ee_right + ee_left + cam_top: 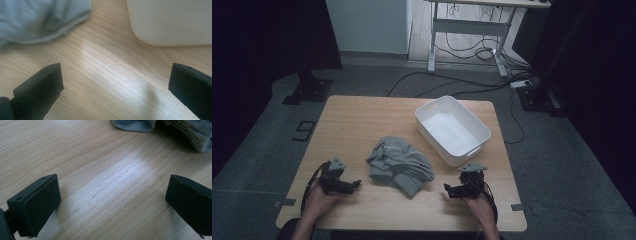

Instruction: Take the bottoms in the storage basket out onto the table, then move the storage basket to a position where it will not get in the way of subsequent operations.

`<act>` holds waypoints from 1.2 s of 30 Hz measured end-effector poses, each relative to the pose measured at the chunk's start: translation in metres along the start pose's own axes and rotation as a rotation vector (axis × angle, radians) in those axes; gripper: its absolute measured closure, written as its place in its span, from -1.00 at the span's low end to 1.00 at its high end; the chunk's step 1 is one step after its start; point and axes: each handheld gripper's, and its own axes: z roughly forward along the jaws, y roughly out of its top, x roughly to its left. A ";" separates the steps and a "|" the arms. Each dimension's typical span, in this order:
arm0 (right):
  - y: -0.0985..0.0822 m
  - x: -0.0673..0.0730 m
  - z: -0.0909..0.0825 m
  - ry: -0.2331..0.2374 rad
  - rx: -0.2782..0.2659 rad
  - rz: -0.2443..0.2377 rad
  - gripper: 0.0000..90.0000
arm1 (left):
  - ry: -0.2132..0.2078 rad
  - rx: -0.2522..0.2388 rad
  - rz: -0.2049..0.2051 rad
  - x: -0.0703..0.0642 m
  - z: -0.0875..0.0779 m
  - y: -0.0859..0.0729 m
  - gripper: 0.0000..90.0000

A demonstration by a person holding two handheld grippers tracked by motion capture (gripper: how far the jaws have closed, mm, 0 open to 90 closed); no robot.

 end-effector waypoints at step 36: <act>-0.014 0.000 0.006 0.000 0.026 -0.015 -1.00 | -0.019 0.012 0.022 0.000 -0.006 0.001 -0.83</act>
